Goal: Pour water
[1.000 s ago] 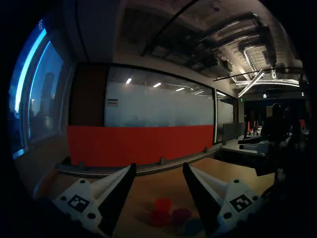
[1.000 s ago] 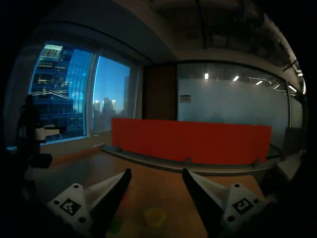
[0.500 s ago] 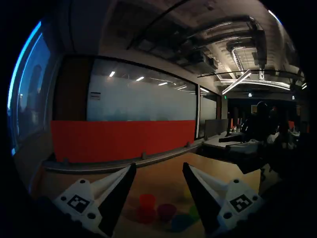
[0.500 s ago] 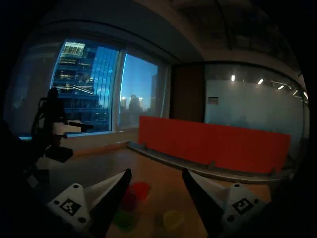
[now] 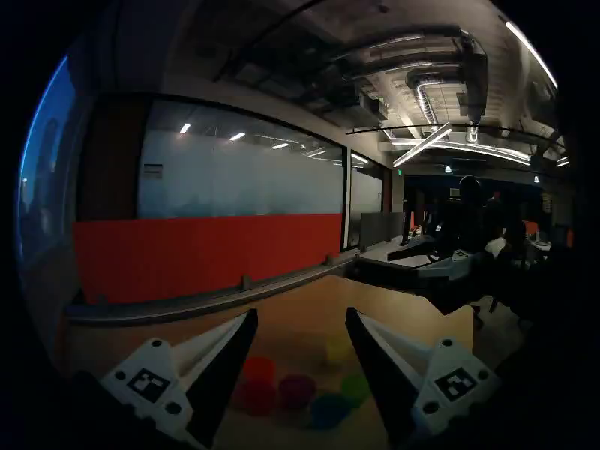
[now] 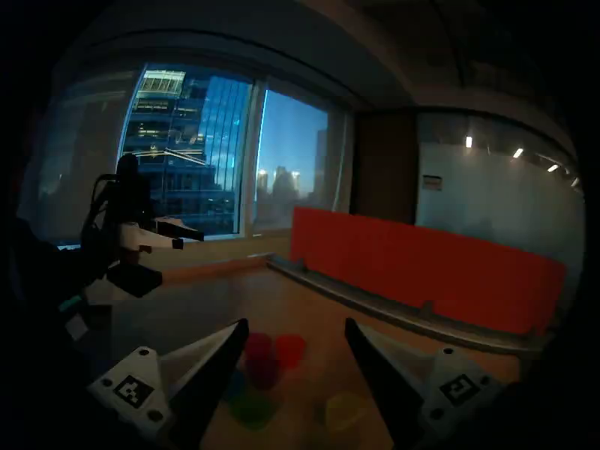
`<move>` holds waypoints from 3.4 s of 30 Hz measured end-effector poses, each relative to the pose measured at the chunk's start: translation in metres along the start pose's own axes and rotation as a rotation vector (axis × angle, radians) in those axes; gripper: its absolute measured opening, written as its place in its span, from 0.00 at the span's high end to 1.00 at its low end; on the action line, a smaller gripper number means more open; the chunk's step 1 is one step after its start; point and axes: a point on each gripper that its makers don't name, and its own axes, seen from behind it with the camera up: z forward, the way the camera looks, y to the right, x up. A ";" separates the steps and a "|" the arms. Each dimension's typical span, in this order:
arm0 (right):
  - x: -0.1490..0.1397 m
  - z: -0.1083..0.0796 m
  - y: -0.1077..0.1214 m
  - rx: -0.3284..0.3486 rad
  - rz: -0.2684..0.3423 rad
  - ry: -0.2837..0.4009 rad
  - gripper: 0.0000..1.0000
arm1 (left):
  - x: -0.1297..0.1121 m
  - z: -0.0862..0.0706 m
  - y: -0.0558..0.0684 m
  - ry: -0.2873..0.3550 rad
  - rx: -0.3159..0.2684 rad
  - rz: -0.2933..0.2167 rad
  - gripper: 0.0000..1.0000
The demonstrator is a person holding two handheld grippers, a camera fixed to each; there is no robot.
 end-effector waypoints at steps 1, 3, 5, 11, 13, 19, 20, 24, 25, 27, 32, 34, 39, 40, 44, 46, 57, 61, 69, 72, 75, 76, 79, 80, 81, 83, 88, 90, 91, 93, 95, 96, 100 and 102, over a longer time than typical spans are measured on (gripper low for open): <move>-0.002 0.000 0.000 0.005 0.000 -0.008 0.01 | -0.003 0.000 0.000 -0.007 -0.004 0.001 0.13; -0.006 0.000 -0.001 0.013 0.000 -0.022 0.01 | -0.008 0.000 0.001 -0.019 -0.010 0.002 0.13; -0.012 0.000 -0.001 0.020 -0.001 -0.038 0.01 | -0.016 0.000 0.000 -0.039 -0.015 0.007 0.13; -0.030 0.001 -0.009 0.061 -0.012 -0.087 0.01 | -0.039 0.000 -0.001 -0.091 -0.031 0.019 0.13; -0.038 0.001 -0.012 0.076 -0.022 -0.105 0.01 | -0.045 0.000 0.000 -0.103 -0.039 0.023 0.13; -0.063 0.003 -0.019 0.108 -0.051 -0.156 0.01 | -0.066 -0.001 0.005 -0.134 -0.066 0.035 0.13; -0.066 0.003 -0.021 0.113 -0.053 -0.163 0.01 | -0.070 0.000 0.005 -0.141 -0.070 0.036 0.13; -0.080 0.006 -0.025 0.132 -0.059 -0.186 0.01 | -0.088 0.002 0.006 -0.174 -0.081 0.040 0.13; -0.083 0.006 -0.026 0.136 -0.060 -0.191 0.01 | -0.093 0.003 0.007 -0.180 -0.084 0.044 0.13; -0.089 0.007 -0.028 0.143 -0.062 -0.200 0.01 | -0.100 0.003 0.009 -0.191 -0.088 0.050 0.13; -0.104 0.006 -0.034 0.170 -0.068 -0.219 0.01 | -0.118 0.004 0.021 -0.216 -0.133 0.067 0.13; -0.112 0.006 -0.035 0.176 -0.067 -0.230 0.01 | -0.125 0.005 0.025 -0.222 -0.150 0.070 0.13; -0.131 0.009 -0.037 0.187 -0.067 -0.255 0.01 | -0.141 0.008 0.031 -0.234 -0.179 0.074 0.13; -0.136 0.010 -0.038 0.191 -0.070 -0.262 0.01 | -0.145 0.009 0.032 -0.238 -0.181 0.074 0.13; -0.154 0.012 -0.041 0.205 -0.083 -0.289 0.01 | -0.161 0.010 0.035 -0.260 -0.194 0.074 0.13; -0.164 0.014 -0.043 0.212 -0.090 -0.303 0.01 | -0.170 0.011 0.037 -0.274 -0.203 0.073 0.13; -0.207 0.021 -0.045 0.233 -0.097 -0.376 0.01 | -0.215 0.013 0.042 -0.345 -0.236 0.077 0.13; -0.218 0.025 -0.044 0.236 -0.091 -0.388 0.01 | -0.233 0.012 0.045 -0.379 -0.256 0.087 0.13; -0.242 0.035 -0.044 0.249 -0.089 -0.421 0.01 | -0.266 0.013 0.046 -0.442 -0.273 0.097 0.13; -0.251 0.040 -0.044 0.254 -0.093 -0.435 0.01 | -0.276 0.016 0.045 -0.464 -0.280 0.094 0.13; -0.258 0.046 -0.045 0.262 -0.094 -0.445 0.02 | -0.284 0.020 0.043 -0.482 -0.284 0.091 0.14; -0.260 0.048 -0.045 0.266 -0.093 -0.448 0.02 | -0.286 0.021 0.043 -0.487 -0.287 0.089 0.13; -0.266 0.054 -0.047 0.277 -0.092 -0.455 0.02 | -0.293 0.025 0.043 -0.501 -0.296 0.084 0.13; -0.268 0.055 -0.048 0.282 -0.092 -0.458 0.02 | -0.295 0.026 0.043 -0.505 -0.301 0.083 0.13; -0.270 0.057 -0.049 0.286 -0.092 -0.461 0.02 | -0.297 0.027 0.043 -0.510 -0.304 0.081 0.13; -0.273 0.061 -0.049 0.291 -0.097 -0.466 0.02 | -0.302 0.030 0.042 -0.523 -0.308 0.083 0.13; -0.277 0.069 -0.052 0.303 -0.103 -0.473 0.03 | -0.310 0.037 0.044 -0.546 -0.325 0.087 0.13; -0.278 0.072 -0.053 0.310 -0.101 -0.474 0.03 | -0.312 0.040 0.046 -0.551 -0.333 0.086 0.14; -0.279 0.073 -0.053 0.312 -0.100 -0.475 0.03 | -0.312 0.042 0.046 -0.553 -0.335 0.086 0.13; -0.280 0.076 -0.055 0.317 -0.098 -0.477 0.03 | -0.313 0.045 0.046 -0.557 -0.339 0.085 0.13; -0.281 0.079 -0.055 0.319 -0.097 -0.478 0.03 | -0.313 0.048 0.047 -0.562 -0.343 0.086 0.13; -0.281 0.080 -0.055 0.319 -0.097 -0.479 0.03 | -0.314 0.050 0.047 -0.565 -0.345 0.086 0.13; -0.282 0.085 -0.054 0.319 -0.096 -0.480 0.04 | -0.316 0.056 0.049 -0.575 -0.352 0.092 0.13; -0.283 0.086 -0.054 0.318 -0.095 -0.481 0.04 | -0.317 0.059 0.049 -0.577 -0.353 0.096 0.13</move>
